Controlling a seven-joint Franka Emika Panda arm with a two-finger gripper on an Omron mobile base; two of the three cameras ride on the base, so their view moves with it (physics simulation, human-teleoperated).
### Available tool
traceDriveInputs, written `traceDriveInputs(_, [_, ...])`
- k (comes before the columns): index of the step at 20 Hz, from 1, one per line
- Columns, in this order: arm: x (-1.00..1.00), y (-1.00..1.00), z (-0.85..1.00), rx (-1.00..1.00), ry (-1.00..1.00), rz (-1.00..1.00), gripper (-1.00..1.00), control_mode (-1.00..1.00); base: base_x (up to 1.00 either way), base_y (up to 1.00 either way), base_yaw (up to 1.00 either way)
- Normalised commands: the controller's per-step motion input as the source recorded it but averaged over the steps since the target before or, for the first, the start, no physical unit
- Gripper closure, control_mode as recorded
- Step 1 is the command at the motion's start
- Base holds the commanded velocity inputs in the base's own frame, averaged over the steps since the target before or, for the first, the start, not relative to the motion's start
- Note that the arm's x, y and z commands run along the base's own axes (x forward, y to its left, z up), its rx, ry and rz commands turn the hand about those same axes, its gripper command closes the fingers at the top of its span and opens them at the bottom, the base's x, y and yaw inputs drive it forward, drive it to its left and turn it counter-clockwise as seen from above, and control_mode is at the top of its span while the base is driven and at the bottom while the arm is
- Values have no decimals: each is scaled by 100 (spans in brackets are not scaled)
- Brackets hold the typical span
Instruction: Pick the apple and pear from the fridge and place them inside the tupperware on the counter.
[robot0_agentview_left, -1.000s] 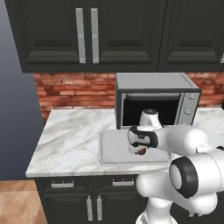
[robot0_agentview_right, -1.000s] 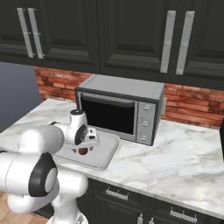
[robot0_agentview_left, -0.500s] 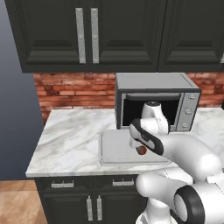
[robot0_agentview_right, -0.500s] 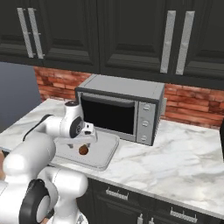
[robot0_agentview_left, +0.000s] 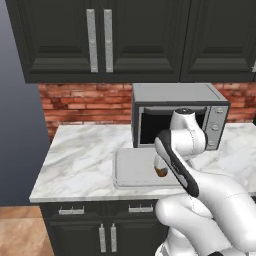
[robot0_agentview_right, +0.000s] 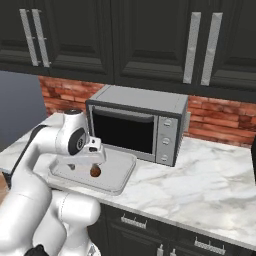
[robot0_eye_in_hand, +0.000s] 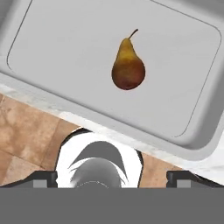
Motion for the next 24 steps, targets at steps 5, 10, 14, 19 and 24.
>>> traceDriveInputs(5, [-77, 0, 31, 0, 0, 0, -100, -100, 0, 0, 0])
traceDriveInputs(10, [-64, 3, 52, 0, 0, 0, -100, -100, 0, 0, 0])
traceDriveInputs(14, [-7, 17, 74, 0, 0, 0, -100, -100, 0, 0, 0])
traceDriveInputs(19, [-19, 11, 63, 0, -13, 0, -100, -100, 0, 0, 0])
traceDriveInputs(24, [-51, 2, 20, 0, -26, -9, -100, -100, 0, 0, 0])
